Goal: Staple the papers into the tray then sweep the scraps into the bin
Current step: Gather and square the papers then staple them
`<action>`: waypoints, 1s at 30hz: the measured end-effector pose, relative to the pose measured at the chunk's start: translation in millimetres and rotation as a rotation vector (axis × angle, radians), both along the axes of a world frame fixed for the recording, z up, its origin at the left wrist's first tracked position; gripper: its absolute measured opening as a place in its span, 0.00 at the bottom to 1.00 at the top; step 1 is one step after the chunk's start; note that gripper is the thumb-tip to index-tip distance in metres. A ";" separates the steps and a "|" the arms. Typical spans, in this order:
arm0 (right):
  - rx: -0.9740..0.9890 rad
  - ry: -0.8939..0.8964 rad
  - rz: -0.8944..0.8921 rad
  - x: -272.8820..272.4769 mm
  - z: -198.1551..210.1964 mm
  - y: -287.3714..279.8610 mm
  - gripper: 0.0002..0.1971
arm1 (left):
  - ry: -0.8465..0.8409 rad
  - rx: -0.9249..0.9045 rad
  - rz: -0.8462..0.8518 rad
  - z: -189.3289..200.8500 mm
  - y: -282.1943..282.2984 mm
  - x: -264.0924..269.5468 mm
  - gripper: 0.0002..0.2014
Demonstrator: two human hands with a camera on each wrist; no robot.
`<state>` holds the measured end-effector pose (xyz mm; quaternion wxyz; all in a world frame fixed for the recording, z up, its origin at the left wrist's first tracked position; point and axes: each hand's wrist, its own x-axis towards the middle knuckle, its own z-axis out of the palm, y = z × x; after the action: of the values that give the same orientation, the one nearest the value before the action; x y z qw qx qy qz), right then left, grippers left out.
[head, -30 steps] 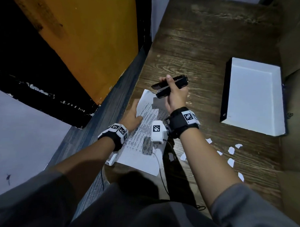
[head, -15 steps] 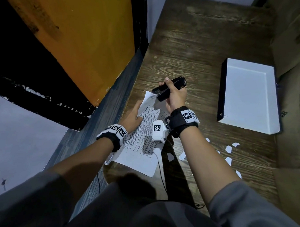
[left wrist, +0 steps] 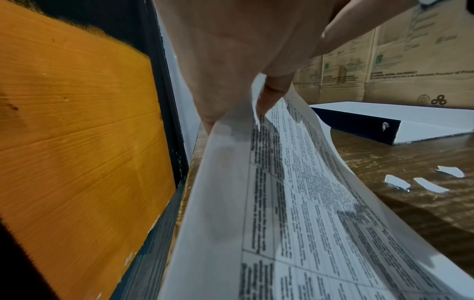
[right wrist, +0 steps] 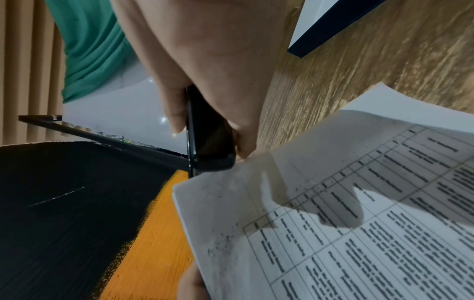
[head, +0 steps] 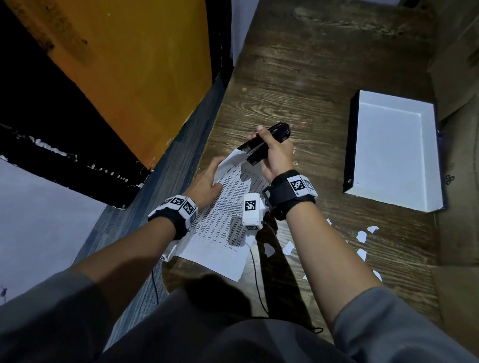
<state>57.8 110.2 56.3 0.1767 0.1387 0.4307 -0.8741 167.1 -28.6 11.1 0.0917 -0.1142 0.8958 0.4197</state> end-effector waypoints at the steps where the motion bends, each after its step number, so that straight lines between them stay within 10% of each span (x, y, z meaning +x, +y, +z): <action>1: -0.005 -0.007 0.000 0.1 -1.0 0.6 0.04 | -0.001 0.010 0.000 2.0 0.5 -0.3 0.29; 20: 0.202 -0.173 -0.314 -2.7 -0.4 -26.1 0.16 | 0.003 -0.031 -0.084 12.6 14.1 -0.5 0.29; 26: 0.133 -0.059 -0.148 -2.2 -3.3 -18.8 0.10 | -0.030 0.063 0.010 11.4 12.5 -3.3 0.31; 30: 0.443 0.012 -0.064 -19.1 -14.0 41.2 0.27 | -0.051 0.110 0.065 9.4 7.3 -7.7 0.31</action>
<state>38.7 151.4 42.2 0.1118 0.1826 0.6085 -0.7641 159.5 -21.2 20.6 0.1068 -0.1486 0.8646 0.4679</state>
